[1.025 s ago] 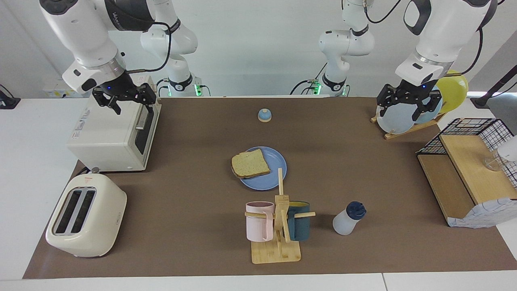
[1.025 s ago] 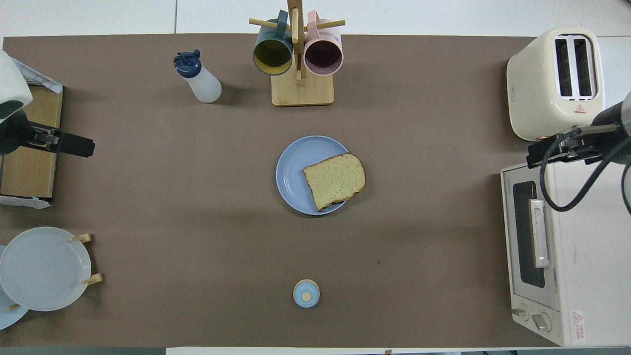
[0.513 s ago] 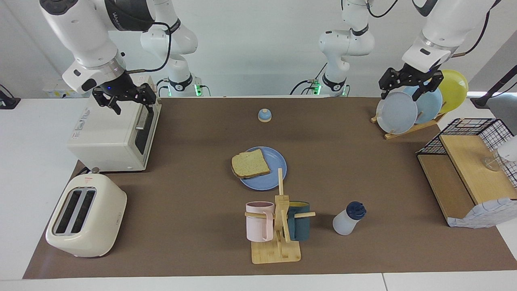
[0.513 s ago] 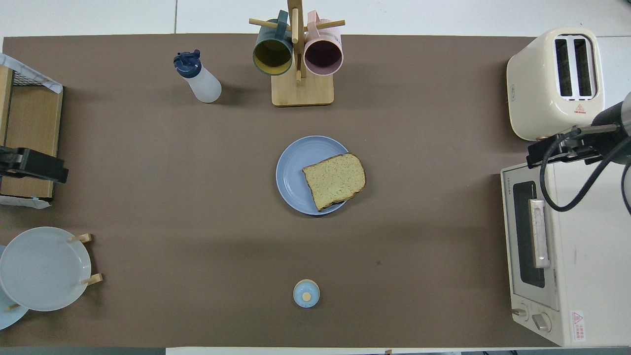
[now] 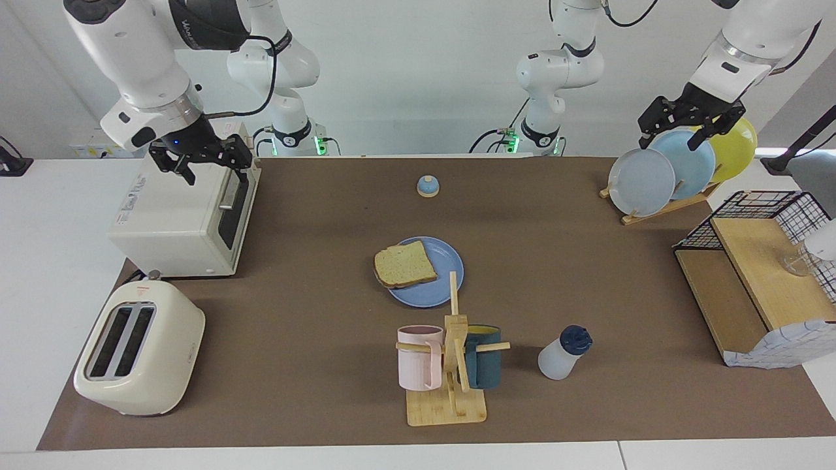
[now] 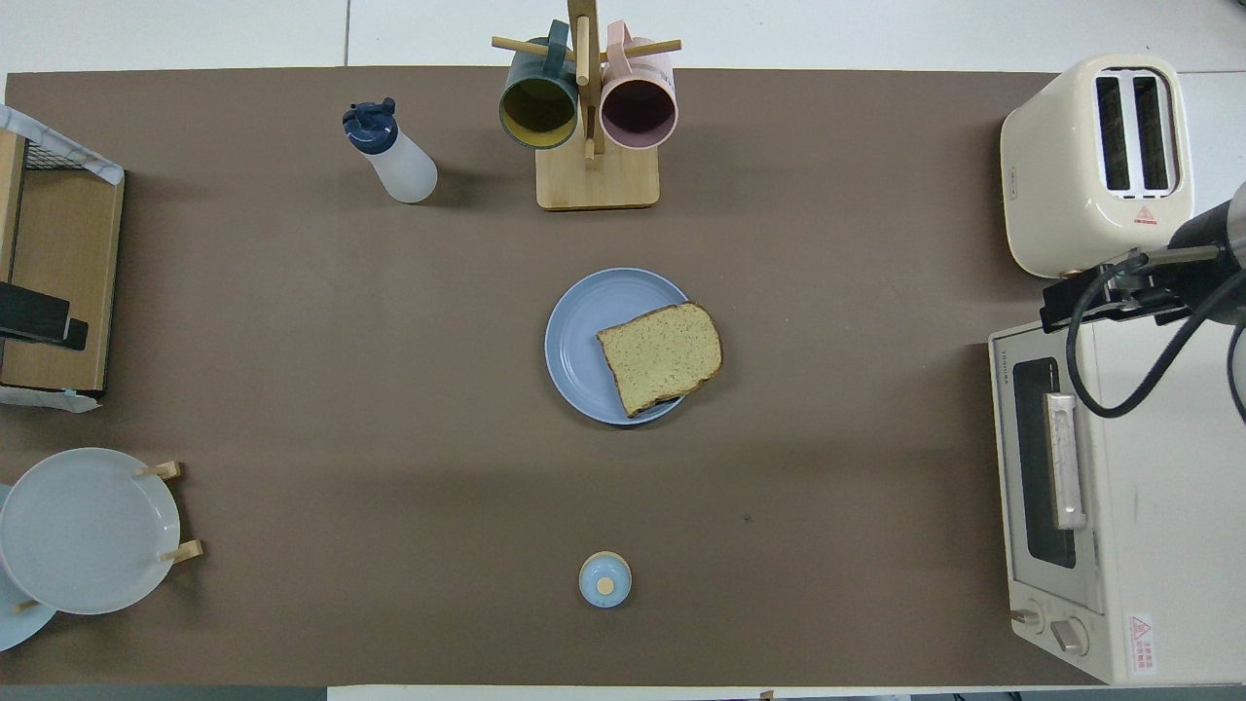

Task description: Put bread on plate and add seasoning

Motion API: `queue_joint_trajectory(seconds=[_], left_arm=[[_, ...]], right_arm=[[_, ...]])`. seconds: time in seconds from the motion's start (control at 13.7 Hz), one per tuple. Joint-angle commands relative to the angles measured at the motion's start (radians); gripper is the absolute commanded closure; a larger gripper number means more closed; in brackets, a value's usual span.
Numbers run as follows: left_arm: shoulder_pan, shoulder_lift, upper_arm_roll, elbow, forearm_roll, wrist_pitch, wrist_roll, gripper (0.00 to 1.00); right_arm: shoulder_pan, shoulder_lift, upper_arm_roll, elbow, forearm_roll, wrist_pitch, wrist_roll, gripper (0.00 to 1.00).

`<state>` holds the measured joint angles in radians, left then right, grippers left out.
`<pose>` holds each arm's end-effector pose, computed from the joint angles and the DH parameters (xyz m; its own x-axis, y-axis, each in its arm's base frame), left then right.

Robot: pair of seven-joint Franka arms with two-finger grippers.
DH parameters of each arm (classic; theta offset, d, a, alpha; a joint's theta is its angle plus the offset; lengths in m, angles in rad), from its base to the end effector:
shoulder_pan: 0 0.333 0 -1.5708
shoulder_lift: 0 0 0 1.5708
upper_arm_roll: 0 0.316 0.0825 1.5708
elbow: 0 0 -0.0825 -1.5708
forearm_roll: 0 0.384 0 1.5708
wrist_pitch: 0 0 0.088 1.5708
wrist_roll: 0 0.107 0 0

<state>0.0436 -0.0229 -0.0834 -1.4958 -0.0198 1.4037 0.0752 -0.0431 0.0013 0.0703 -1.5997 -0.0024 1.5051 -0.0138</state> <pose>0.5292 -0.0241 0.6576 0.9907 -0.1178 -0.0677 -0.1165 -0.9929 0.0229 0.5464 0.0146 0.6048 0.9946 0.0407 -0.0958 0.0410 -0.9992 0.0010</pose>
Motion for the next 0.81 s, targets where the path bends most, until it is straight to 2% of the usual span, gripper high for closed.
queue_joint_trajectory(seconds=[0.0, 0.15, 0.22, 0.44, 0.73], left_arm=[[0.002, -0.034, -0.006, -0.107, -0.011, 0.102, 0.0, 0.0], [0.004, -0.06, -0.004, -0.2, -0.011, 0.21, 0.003, 0.0], [0.002, -0.061, -0.003, -0.208, -0.011, 0.222, 0.005, 0.0], [-0.004, -0.034, 0.017, -0.134, -0.002, 0.15, 0.003, 0.0], [-0.005, -0.035, 0.017, -0.139, -0.003, 0.158, 0.005, 0.0]], right_arm=[[-0.014, -0.007, 0.005, -0.009, 0.009, -0.005, -0.02, 0.0], [-0.014, -0.007, 0.005, -0.009, 0.009, -0.006, -0.02, 0.0], [-0.014, -0.007, 0.005, -0.009, 0.009, -0.006, -0.02, 0.0], [-0.012, -0.009, 0.005, -0.009, 0.009, -0.008, -0.02, 0.0], [-0.014, -0.009, 0.005, -0.009, 0.009, -0.008, -0.02, 0.0]])
